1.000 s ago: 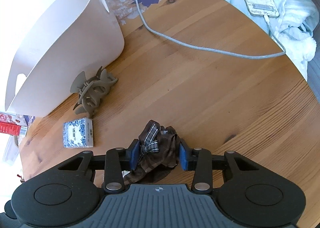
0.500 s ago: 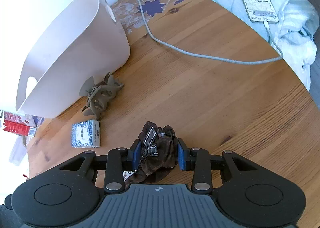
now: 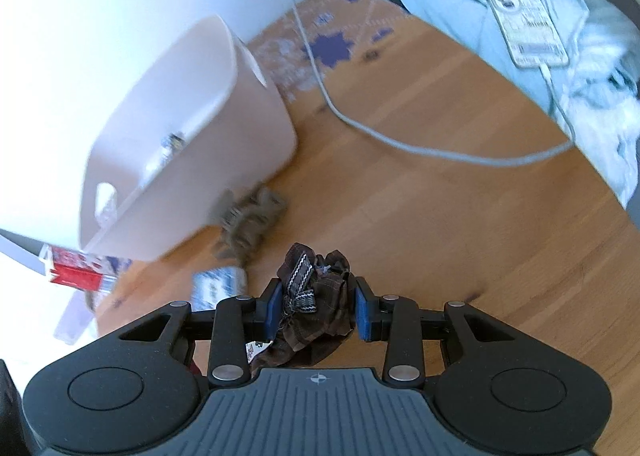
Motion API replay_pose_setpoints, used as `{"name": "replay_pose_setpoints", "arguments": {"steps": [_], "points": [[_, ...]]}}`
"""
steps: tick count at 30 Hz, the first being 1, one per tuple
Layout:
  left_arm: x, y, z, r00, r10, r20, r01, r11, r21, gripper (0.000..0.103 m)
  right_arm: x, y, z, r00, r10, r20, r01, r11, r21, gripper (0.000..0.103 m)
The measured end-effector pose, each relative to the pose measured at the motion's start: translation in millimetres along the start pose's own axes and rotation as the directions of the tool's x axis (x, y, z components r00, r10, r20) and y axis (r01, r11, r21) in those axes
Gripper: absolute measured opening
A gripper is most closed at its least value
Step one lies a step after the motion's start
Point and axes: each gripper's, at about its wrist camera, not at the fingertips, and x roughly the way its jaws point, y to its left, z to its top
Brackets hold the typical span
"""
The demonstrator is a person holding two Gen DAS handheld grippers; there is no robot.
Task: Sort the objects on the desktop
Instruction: 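Carry the plush and scrunchie over the basket and release both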
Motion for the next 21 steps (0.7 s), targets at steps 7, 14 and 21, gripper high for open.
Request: {"name": "replay_pose_setpoints", "arguments": {"steps": [7,14,21], "points": [[-35,27,30,0.995,0.054,0.083,-0.054,0.999,-0.007,0.048,-31,22,34,0.995,0.087,0.045,-0.087,0.996,-0.008,0.034],[-65,49,59,0.985,0.079,0.15,-0.07,0.996,-0.063,0.048,-43,44,68,0.983,0.17,0.069,-0.173,0.984,0.034,0.034],[-77,63,91,0.974,0.116,0.192,-0.107,0.993,-0.057,0.048,-36,63,100,0.97,0.225,0.088,-0.231,0.97,0.072,0.034]]}}
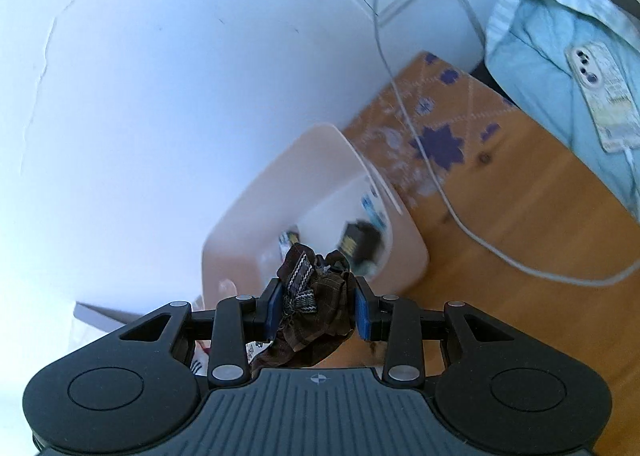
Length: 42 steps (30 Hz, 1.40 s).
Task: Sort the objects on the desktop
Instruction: 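Carry the plush and scrunchie over the basket and release both, then move both tools back to the tissue pack and claw clip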
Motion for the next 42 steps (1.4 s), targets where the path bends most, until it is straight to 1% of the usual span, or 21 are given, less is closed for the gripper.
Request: {"name": "replay_pose_setpoints", "arguments": {"steps": [3,8,10,14,18,24,26,28,32,33,34,35,36,37,39,42], "points": [[4,7,17,1.0,0.018,0.012,-0.018,1.0,-0.001,0.048,6,9,13,1.0,0.018,0.009,-0.018,1.0,0.01,0.034],[16,18,46,0.998,0.054,0.033,-0.053,0.998,-0.015,0.048,28,21,34,1.0,0.007,0.014,-0.008,1.0,0.016,0.034],[26,24,58,0.997,0.064,0.033,-0.063,0.998,-0.029,0.048,38,27,39,1.0,-0.007,0.014,0.007,1.0,0.007,0.034],[51,31,72,0.997,0.078,0.011,-0.077,0.995,-0.067,0.048,61,36,47,0.999,-0.047,0.014,0.048,0.998,-0.037,0.034],[81,34,74,0.995,0.093,-0.031,-0.096,0.991,-0.093,0.048,87,40,51,0.994,-0.106,0.003,0.106,0.992,-0.074,0.034],[122,31,69,0.987,0.121,-0.107,-0.129,0.989,-0.076,0.049,123,33,49,0.983,-0.18,-0.026,0.177,0.98,-0.092,0.034],[131,30,66,0.985,0.12,-0.128,-0.131,0.989,-0.075,0.049,133,32,47,0.978,-0.207,-0.032,0.202,0.973,-0.108,0.034],[138,28,63,0.982,0.123,-0.141,-0.134,0.988,-0.07,0.049,138,34,44,0.97,-0.242,-0.016,0.237,0.96,-0.148,0.035],[143,25,59,0.981,0.096,-0.168,-0.107,0.992,-0.06,0.052,143,38,40,0.959,-0.284,0.0,0.278,0.938,-0.207,0.036],[142,23,59,0.982,0.099,-0.163,-0.108,0.993,-0.047,0.053,143,37,40,0.957,-0.29,0.001,0.283,0.936,-0.21,0.039],[140,22,59,0.982,0.105,-0.156,-0.113,0.992,-0.047,0.055,143,36,40,0.956,-0.293,0.0,0.286,0.934,-0.212,0.049],[138,21,59,0.983,0.11,-0.149,-0.118,0.992,-0.043,0.057,143,35,41,0.955,-0.298,0.003,0.292,0.933,-0.21,0.051],[136,21,60,0.983,0.114,-0.142,-0.122,0.991,-0.047,0.064,142,34,41,0.954,-0.301,0.007,0.295,0.933,-0.207,0.056],[134,22,61,0.984,0.115,-0.135,-0.123,0.991,-0.055,0.068,142,33,42,0.952,-0.305,0.008,0.3,0.931,-0.21,0.059],[129,23,63,0.986,0.11,-0.126,-0.12,0.99,-0.072,0.068,140,32,42,0.953,-0.303,0.01,0.298,0.929,-0.222,0.064],[121,18,63,0.987,0.112,-0.113,-0.122,0.989,-0.083,0.069,134,35,41,0.957,-0.289,0.014,0.284,0.929,-0.238,0.08]]}}
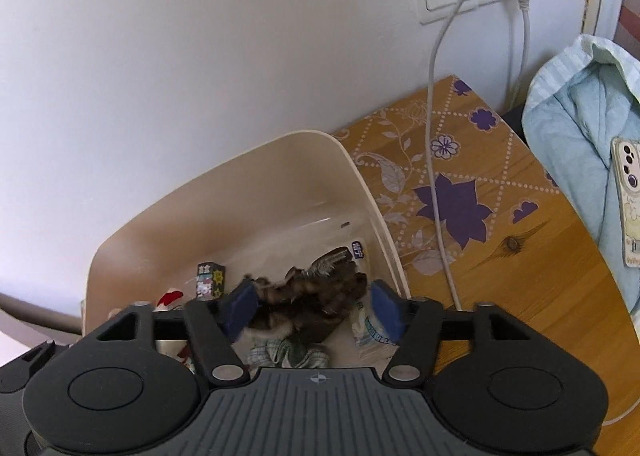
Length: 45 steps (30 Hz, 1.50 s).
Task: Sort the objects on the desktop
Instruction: 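Move both tools back to the tissue pack and claw clip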
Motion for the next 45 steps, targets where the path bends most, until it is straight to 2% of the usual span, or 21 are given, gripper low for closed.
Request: {"name": "replay_pose_setpoints", "arguments": {"steps": [6,11,15,22,27,30,36,42,45], "points": [[-17,-2,-8,1.0,0.01,0.014,-0.01,1.0,-0.026,0.071,-19,4,-4,0.998,0.044,0.037,-0.042,0.998,-0.057,0.098],[-30,-1,-13,1.0,0.015,0.023,-0.014,0.999,-0.047,0.071,-37,1,-9,0.997,0.06,0.052,-0.056,0.996,-0.066,0.103],[-44,-3,-21,0.999,0.012,0.043,-0.009,0.997,-0.074,0.071,-52,-7,-16,0.995,0.076,0.071,-0.071,0.995,-0.066,0.103],[-75,-9,-41,0.998,-0.015,0.061,0.022,0.993,-0.114,0.072,-84,-14,-39,0.99,0.081,0.112,-0.059,0.98,-0.188,0.103],[-85,-22,-64,0.999,-0.032,0.033,0.036,0.993,-0.111,0.072,-92,-25,-60,0.994,0.07,0.081,-0.044,0.956,-0.289,0.103],[-89,-32,-79,0.999,-0.03,0.023,0.033,0.992,-0.12,0.073,-92,-32,-75,0.997,0.046,0.065,-0.021,0.939,-0.344,0.103],[-84,-49,-107,0.997,-0.067,-0.033,0.059,0.976,-0.207,0.073,-83,-40,-106,0.997,0.025,0.069,0.009,0.89,-0.456,0.103],[-70,-65,-125,0.992,-0.11,-0.062,0.086,0.949,-0.303,0.073,-65,-37,-131,0.996,0.059,0.068,-0.014,0.846,-0.533,0.103],[-61,-75,-130,0.991,-0.119,-0.068,0.088,0.934,-0.346,0.073,-55,-34,-139,0.994,0.086,0.069,-0.034,0.837,-0.547,0.103]]}}
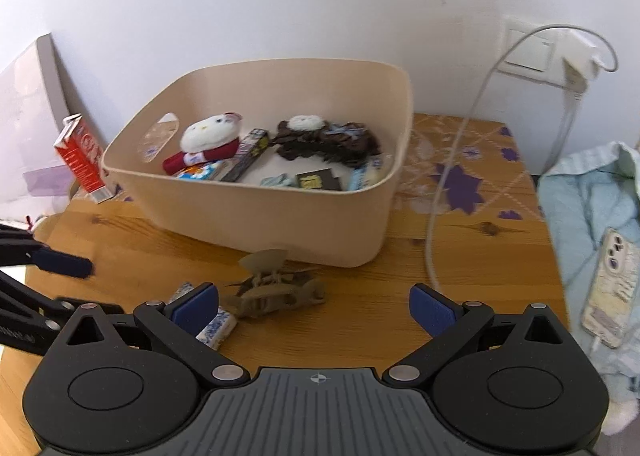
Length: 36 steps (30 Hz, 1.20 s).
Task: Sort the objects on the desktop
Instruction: 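Move both tools back to the tissue pack and claw clip, then grasp the blue-and-white tissue pack with the left tool while the right tool grasps the grey claw clip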
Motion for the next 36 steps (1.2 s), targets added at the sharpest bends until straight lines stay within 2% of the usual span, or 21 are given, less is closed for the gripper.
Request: {"name": "replay_pose_setpoints", "arguments": {"steps": [8,13,19,27,32,36], "points": [[34,-5,-8,0.998,-0.038,-0.057,0.031,0.993,-0.117,0.073,38,10,-4,0.999,0.022,-0.049,-0.025,0.998,-0.05,0.103],[58,-6,-8,0.994,-0.042,-0.098,0.026,0.988,-0.154,0.073,59,8,-7,0.997,0.029,-0.077,-0.035,0.997,-0.073,0.103],[79,-7,-3,0.993,-0.045,-0.112,0.022,0.981,-0.194,0.073,76,4,-9,0.993,0.056,-0.105,-0.064,0.995,-0.076,0.103],[92,-12,2,0.996,0.043,-0.079,-0.057,0.982,-0.178,0.074,92,-5,-4,0.984,0.109,-0.142,-0.113,0.993,-0.026,0.103],[95,1,2,0.991,0.112,-0.076,-0.124,0.979,-0.163,0.074,92,-6,-4,0.983,0.131,-0.132,-0.135,0.991,-0.022,0.103],[94,19,0,0.987,0.135,-0.082,-0.148,0.973,-0.177,0.074,91,-3,-7,0.984,0.129,-0.125,-0.137,0.989,-0.055,0.103]]}}
